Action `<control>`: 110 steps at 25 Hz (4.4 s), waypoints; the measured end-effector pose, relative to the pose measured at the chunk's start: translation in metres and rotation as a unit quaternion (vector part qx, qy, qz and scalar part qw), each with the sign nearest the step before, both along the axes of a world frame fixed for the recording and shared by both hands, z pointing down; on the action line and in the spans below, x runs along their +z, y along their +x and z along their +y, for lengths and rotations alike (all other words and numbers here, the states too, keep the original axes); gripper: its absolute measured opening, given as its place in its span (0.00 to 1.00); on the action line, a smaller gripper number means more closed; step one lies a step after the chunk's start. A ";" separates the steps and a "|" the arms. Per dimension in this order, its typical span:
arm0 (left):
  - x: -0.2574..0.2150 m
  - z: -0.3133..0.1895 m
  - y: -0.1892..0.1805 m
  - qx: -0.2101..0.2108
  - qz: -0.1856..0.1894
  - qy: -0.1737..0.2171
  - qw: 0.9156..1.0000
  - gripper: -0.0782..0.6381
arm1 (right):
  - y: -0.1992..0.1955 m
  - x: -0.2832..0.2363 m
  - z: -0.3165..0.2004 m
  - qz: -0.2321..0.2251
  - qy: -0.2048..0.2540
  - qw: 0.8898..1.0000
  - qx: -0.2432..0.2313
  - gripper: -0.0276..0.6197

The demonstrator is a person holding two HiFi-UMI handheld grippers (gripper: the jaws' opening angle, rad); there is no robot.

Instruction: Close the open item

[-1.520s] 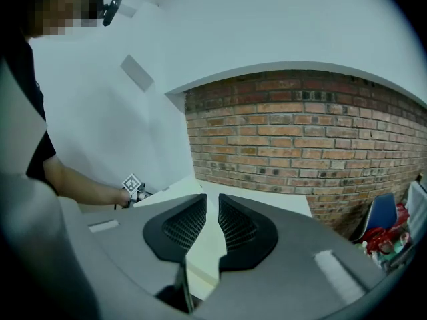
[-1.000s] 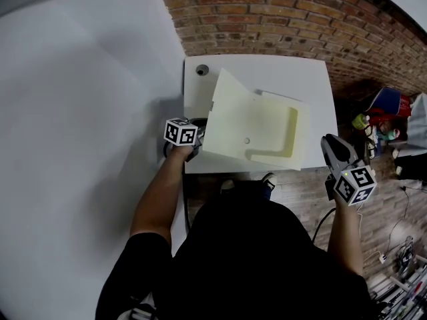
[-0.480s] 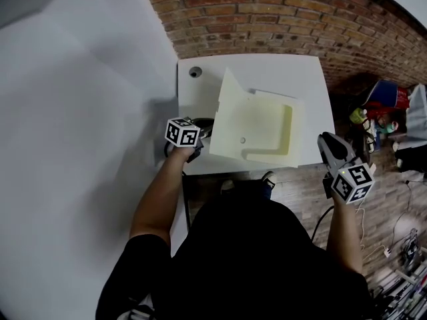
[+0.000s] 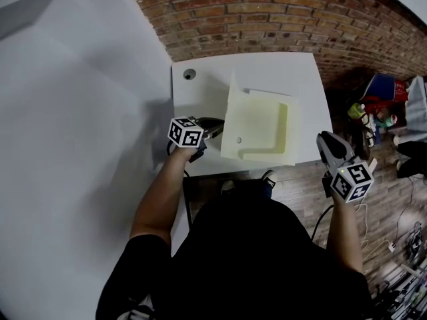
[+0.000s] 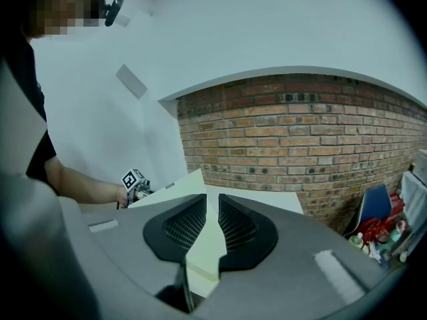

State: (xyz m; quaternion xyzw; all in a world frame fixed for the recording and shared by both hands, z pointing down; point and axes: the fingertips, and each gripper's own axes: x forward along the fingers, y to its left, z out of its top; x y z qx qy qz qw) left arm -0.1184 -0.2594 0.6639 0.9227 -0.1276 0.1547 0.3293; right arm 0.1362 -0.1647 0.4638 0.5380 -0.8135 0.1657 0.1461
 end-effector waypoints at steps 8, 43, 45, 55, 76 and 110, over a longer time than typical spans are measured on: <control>-0.009 0.009 0.029 0.049 -0.004 0.001 0.999 0.16 | 0.014 0.001 0.003 -0.009 0.001 1.000 0.012 0.13; 0.010 0.042 0.145 0.204 -0.063 0.003 0.977 0.25 | 0.098 0.016 0.045 -0.030 -0.014 0.996 0.082 0.13; 0.014 0.044 0.151 0.209 -0.066 0.000 0.976 0.25 | 0.102 0.019 0.047 -0.032 -0.015 0.996 0.086 0.13; 0.040 0.042 0.180 0.209 -0.076 -0.020 0.975 0.25 | 0.124 0.025 0.053 -0.038 -0.019 0.993 0.106 0.13; 0.087 0.051 0.225 0.240 -0.105 -0.038 0.964 0.25 | 0.154 0.042 0.068 -0.046 -0.044 0.989 0.135 0.13; 0.143 0.051 0.257 0.284 -0.266 0.071 0.919 0.23 | 0.183 0.065 0.067 -0.063 -0.067 0.985 0.145 0.13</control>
